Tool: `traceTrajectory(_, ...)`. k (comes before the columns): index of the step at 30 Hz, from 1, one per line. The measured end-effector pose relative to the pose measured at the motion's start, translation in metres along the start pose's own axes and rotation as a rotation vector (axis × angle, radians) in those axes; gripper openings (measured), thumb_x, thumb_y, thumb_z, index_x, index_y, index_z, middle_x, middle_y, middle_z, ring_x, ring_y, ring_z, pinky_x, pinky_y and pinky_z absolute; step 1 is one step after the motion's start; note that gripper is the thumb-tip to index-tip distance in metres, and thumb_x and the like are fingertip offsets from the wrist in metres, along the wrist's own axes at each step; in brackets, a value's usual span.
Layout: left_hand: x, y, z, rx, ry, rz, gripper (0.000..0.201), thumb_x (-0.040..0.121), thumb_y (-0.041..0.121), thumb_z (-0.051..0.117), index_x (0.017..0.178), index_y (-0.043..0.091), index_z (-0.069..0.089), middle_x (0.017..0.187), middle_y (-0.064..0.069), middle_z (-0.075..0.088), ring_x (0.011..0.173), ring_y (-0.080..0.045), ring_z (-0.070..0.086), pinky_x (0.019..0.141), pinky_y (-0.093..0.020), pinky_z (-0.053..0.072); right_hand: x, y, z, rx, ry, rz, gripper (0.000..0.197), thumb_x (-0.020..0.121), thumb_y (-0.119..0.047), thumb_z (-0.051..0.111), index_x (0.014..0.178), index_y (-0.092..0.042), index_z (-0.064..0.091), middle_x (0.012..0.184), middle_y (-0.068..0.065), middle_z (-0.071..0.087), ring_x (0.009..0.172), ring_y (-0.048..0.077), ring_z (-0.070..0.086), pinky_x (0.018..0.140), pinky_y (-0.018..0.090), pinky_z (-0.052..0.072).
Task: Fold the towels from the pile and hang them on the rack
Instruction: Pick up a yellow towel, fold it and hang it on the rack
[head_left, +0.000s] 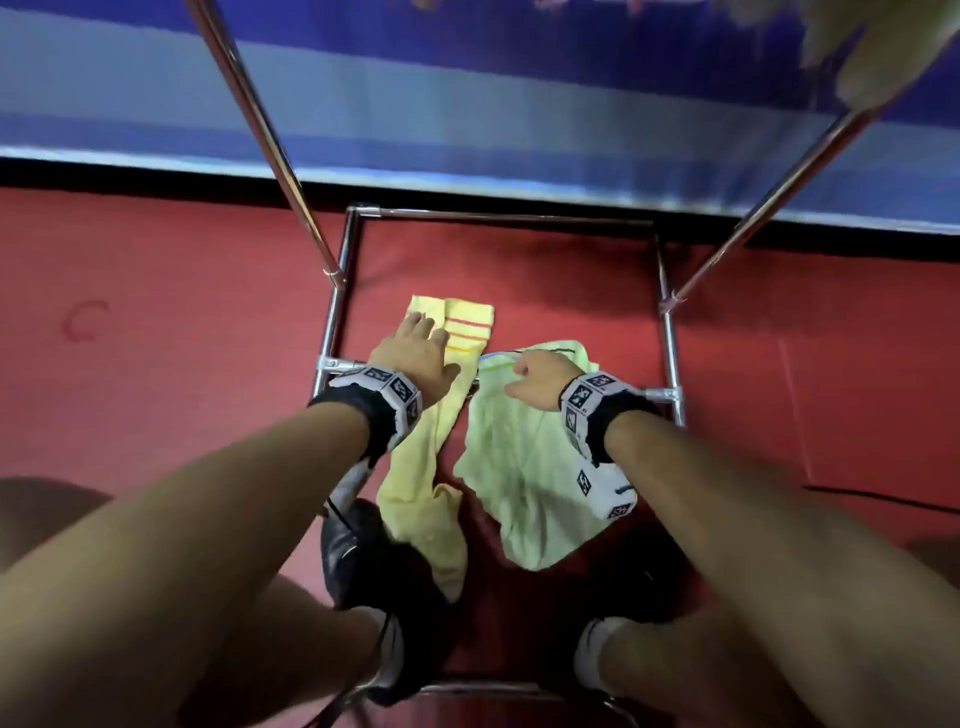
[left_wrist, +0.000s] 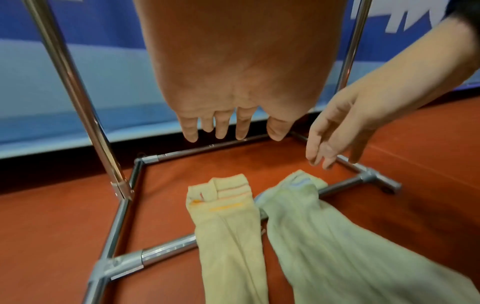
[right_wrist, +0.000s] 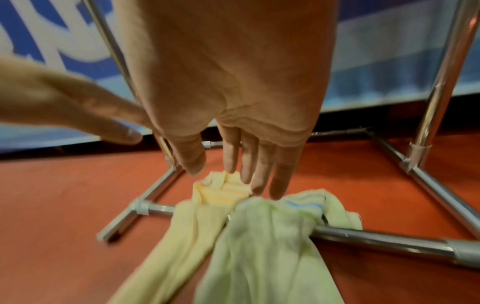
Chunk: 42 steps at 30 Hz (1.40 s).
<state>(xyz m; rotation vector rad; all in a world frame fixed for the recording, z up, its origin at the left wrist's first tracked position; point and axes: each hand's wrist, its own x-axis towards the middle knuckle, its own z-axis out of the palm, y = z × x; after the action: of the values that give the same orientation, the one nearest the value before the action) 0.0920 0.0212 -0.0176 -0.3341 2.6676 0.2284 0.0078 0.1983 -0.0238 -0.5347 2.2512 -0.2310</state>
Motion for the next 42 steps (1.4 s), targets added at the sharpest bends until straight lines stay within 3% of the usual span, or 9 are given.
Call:
traceTrajectory(10,0.03,0.003,0.079,-0.052,-0.236,0.0,0.059,0.103,0.045,0.04,0.152,0.013,0.033,0.164,-0.007,0.02,0.154,-0.022,0.005,0.12,-0.042,0.021,0.05,0.051,0.163,-0.042,-0.197,0.156,0.062,0.096,-0.044,0.065,0.144,-0.009,0.049,0.146,0.017,0.051,0.134,0.038,0.05,0.107,0.045,0.043)
traceTrajectory(15,0.036,0.007,0.082,-0.03,-0.316,0.004,0.057,0.102,0.039,0.044,0.152,0.013,0.033,0.165,-0.007,0.017,0.154,-0.021,0.002,0.123,-0.042,0.019,0.057,0.05,0.168,0.103,-0.186,0.176,0.036,0.108,-0.034,0.042,0.108,-0.011,0.069,0.126,0.014,0.067,0.114,0.034,0.064,0.094,0.038,0.048)
traceTrajectory(18,0.036,0.014,0.068,-0.018,-0.315,0.038,0.061,0.1,0.036,0.05,0.153,0.015,0.03,0.165,-0.006,0.016,0.154,-0.022,0.006,0.121,-0.043,0.023,0.052,0.042,0.147,0.292,-0.099,0.143,0.028,0.103,-0.024,0.048,0.076,-0.018,0.044,0.09,0.012,0.059,0.093,0.031,0.058,0.072,0.036,0.042)
traceTrajectory(23,0.025,0.032,0.034,-0.195,-0.293,0.143,0.094,0.083,0.029,0.078,0.157,0.019,0.022,0.16,-0.007,0.03,0.145,-0.027,0.032,0.113,-0.038,0.035,0.031,0.012,0.068,0.661,0.07,-0.007,0.011,0.095,-0.018,0.063,0.106,-0.017,0.065,0.101,-0.003,0.063,0.099,0.02,0.059,0.085,0.031,0.046)
traceTrajectory(26,0.014,0.049,-0.007,-0.282,-0.166,0.138,0.063,0.082,0.028,0.077,0.138,0.016,0.048,0.125,-0.011,0.063,0.117,-0.031,0.059,0.083,-0.029,0.044,0.002,-0.001,0.01,0.723,0.082,-0.14,0.016,0.093,-0.007,0.068,0.107,-0.003,0.073,0.096,0.002,0.066,0.092,0.013,0.06,0.079,0.019,0.046)
traceTrajectory(30,-0.014,0.07,-0.082,-0.266,-0.013,0.142,0.016,0.089,0.033,0.062,0.091,0.018,0.064,0.089,-0.011,0.069,0.09,-0.034,0.067,0.07,-0.033,0.048,-0.052,0.001,-0.065,0.602,0.109,-0.25,0.022,0.091,-0.029,0.077,0.097,-0.007,0.077,0.092,0.002,0.07,0.089,0.009,0.061,0.08,0.024,0.045)
traceTrajectory(33,-0.043,0.084,-0.132,-0.287,0.109,0.205,0.007,0.091,0.03,0.058,0.087,0.029,0.063,0.09,-0.007,0.066,0.089,-0.032,0.063,0.075,-0.033,0.048,-0.104,-0.004,-0.117,0.521,0.18,-0.323,0.028,0.087,-0.039,0.08,0.092,-0.012,0.078,0.084,-0.004,0.071,0.079,0.005,0.061,0.077,0.023,0.046)
traceTrajectory(38,-0.088,0.083,-0.197,-0.264,0.288,0.251,0.035,0.084,0.046,0.075,0.088,0.012,0.072,0.076,-0.008,0.06,0.077,-0.027,0.054,0.067,-0.032,0.04,-0.173,0.011,-0.177,-0.165,0.411,-0.294,0.017,0.087,-0.036,0.078,0.084,-0.022,0.069,0.081,0.002,0.066,0.081,0.023,0.064,0.073,0.027,0.048)
traceTrajectory(42,-0.1,0.064,-0.202,-0.308,0.208,0.127,0.046,0.092,0.052,0.063,0.069,0.012,0.063,0.073,-0.012,0.059,0.075,-0.027,0.056,0.063,-0.032,0.042,-0.202,0.043,-0.196,0.039,0.699,-0.229,0.011,0.088,-0.028,0.074,0.082,-0.033,0.067,0.087,-0.005,0.067,0.101,0.026,0.067,0.085,0.035,0.05)
